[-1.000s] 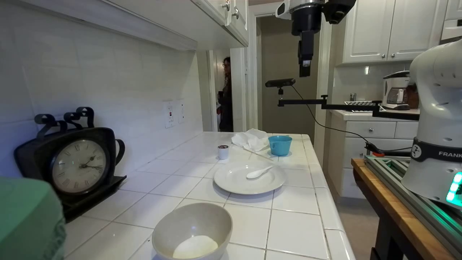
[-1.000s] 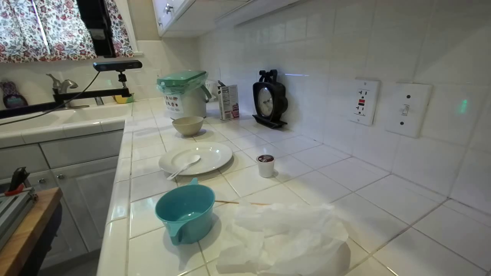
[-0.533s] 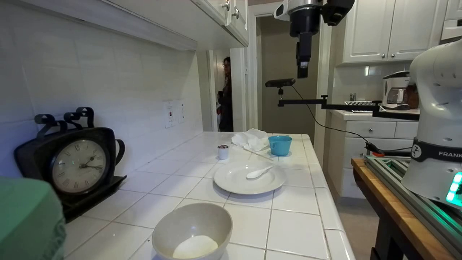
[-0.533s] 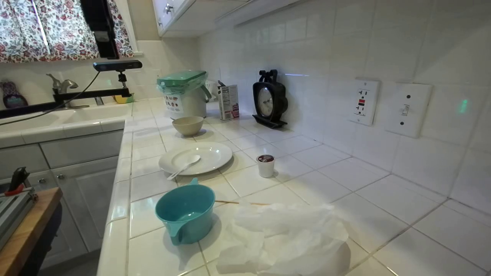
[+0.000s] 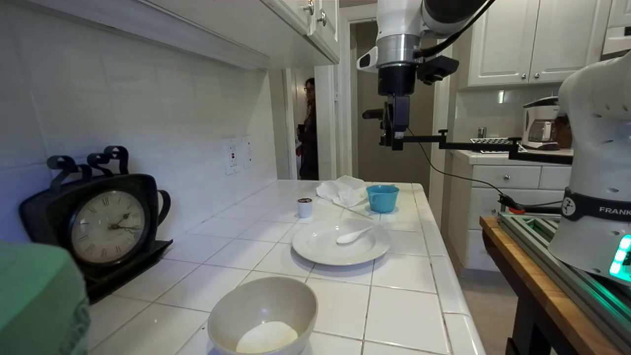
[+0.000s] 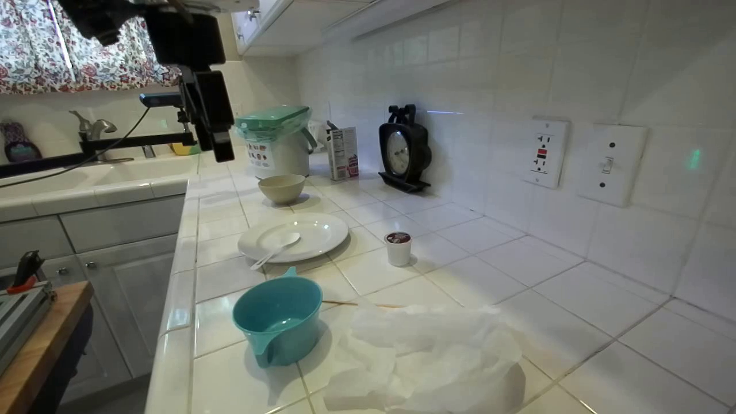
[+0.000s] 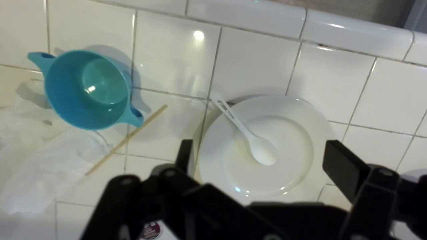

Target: Use the white spoon to stir the grey bowl then return the spoon to the white plate.

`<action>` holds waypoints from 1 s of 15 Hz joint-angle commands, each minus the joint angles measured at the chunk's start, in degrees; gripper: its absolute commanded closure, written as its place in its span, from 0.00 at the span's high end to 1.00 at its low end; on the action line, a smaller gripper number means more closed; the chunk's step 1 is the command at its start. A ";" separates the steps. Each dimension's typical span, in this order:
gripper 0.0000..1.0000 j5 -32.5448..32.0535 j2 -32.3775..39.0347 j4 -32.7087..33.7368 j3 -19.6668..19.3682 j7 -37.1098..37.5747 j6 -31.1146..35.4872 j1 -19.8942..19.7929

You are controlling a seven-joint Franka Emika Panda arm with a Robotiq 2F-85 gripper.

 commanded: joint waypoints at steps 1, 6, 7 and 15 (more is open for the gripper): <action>1.00 1.12 1.88 -2.09 -1.62 -9.35 4.61 2.13; 1.00 0.67 6.18 -5.08 -1.43 -15.86 13.22 3.37; 1.00 1.13 7.99 -4.86 -1.40 -15.92 14.34 3.51; 1.00 0.99 9.15 -4.77 -0.80 -14.51 14.78 3.19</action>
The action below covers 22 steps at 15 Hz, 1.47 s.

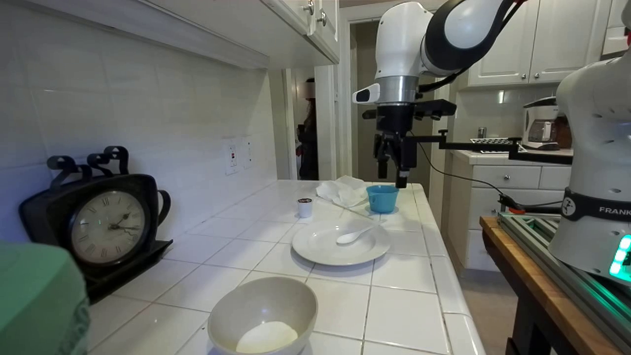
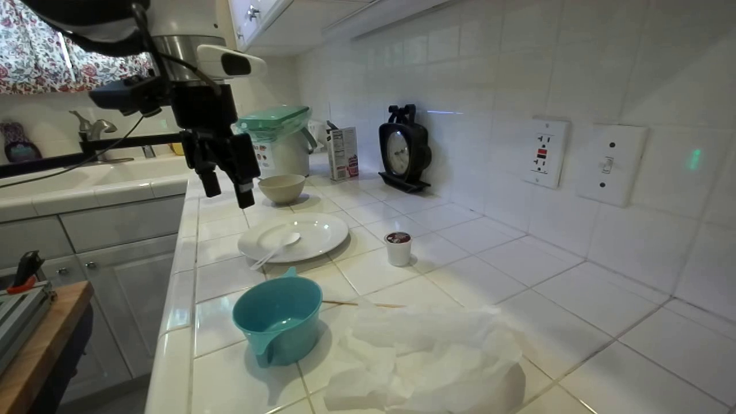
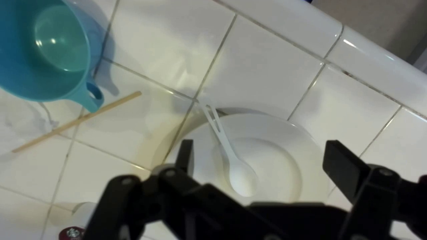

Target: Use the white spoon to stir the grey bowl then return the spoon to the white plate.

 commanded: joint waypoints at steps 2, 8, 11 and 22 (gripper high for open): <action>1.00 1.84 1.73 0.09 -0.64 -2.56 2.21 0.77; 1.00 4.75 5.60 1.16 -2.53 -13.13 6.50 1.92; 1.00 9.45 8.51 2.30 -3.28 -21.61 8.01 2.62; 1.00 9.06 18.57 7.19 1.99 -32.36 9.86 -0.58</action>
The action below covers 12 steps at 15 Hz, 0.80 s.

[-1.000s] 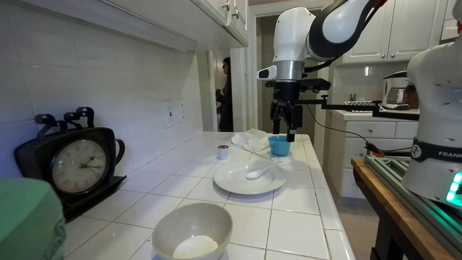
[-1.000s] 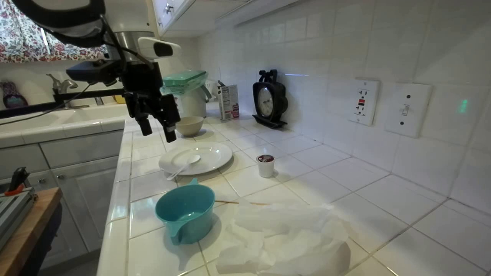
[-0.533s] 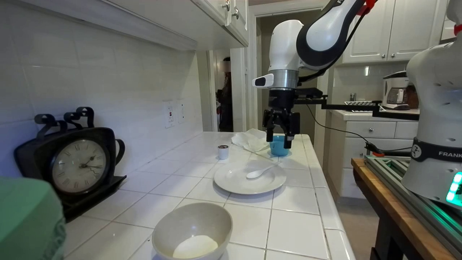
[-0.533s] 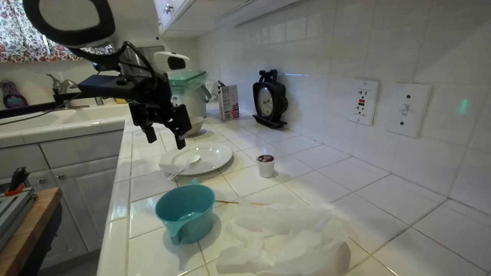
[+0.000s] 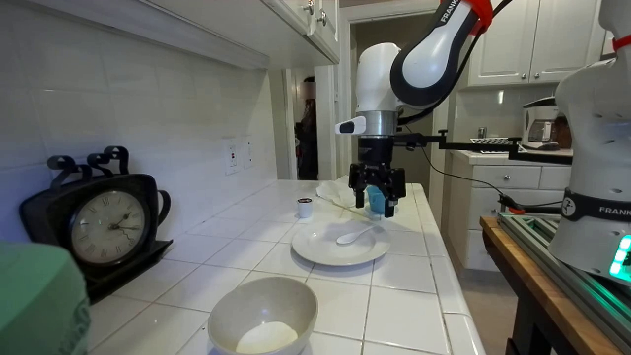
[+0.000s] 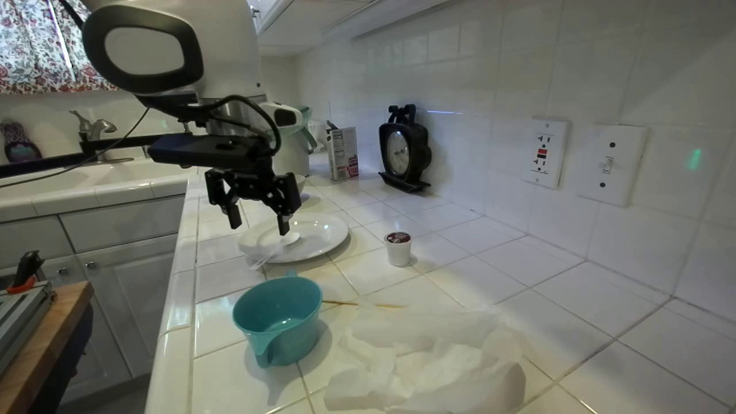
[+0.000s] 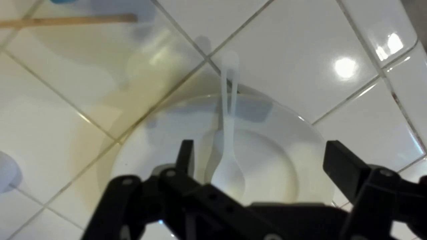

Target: Use the white spoon to stir the grey bowl then return the spoon to the white plate.

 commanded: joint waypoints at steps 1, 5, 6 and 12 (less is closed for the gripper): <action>1.00 -2.66 3.25 1.67 2.29 -1.40 1.52 -1.92; 0.94 -7.77 5.54 2.48 3.06 0.22 3.26 -3.20; 0.92 -8.69 5.99 2.77 3.13 0.26 3.31 -3.53; 0.65 -11.83 7.46 3.62 3.98 0.73 4.29 -4.69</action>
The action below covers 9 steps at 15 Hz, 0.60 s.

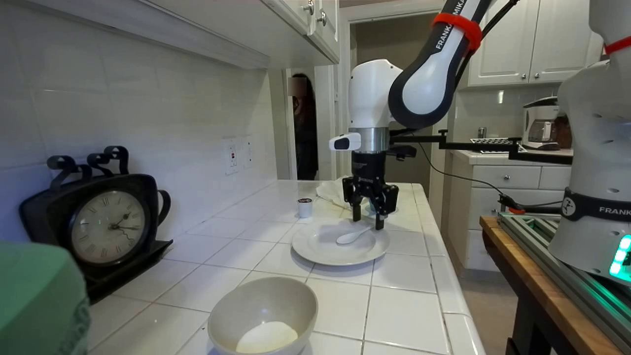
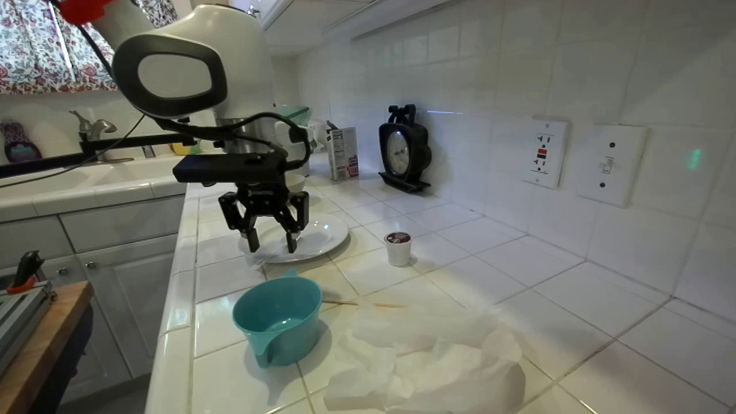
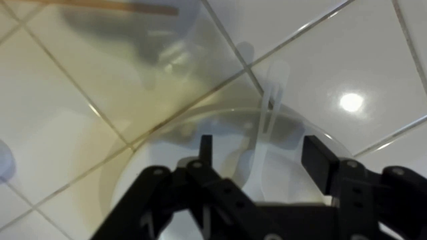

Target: Use the white spoon to stir the grey bowl then return the spoon to the white plate.

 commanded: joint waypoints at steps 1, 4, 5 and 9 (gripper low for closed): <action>0.61 -2.53 1.19 1.08 1.52 0.77 0.71 -1.42; 0.47 -3.44 1.52 1.26 1.94 1.10 1.20 -1.37; 0.50 -3.70 1.62 1.31 2.09 1.06 1.18 -1.39; 0.46 -3.61 2.06 1.41 2.56 0.97 1.30 -1.43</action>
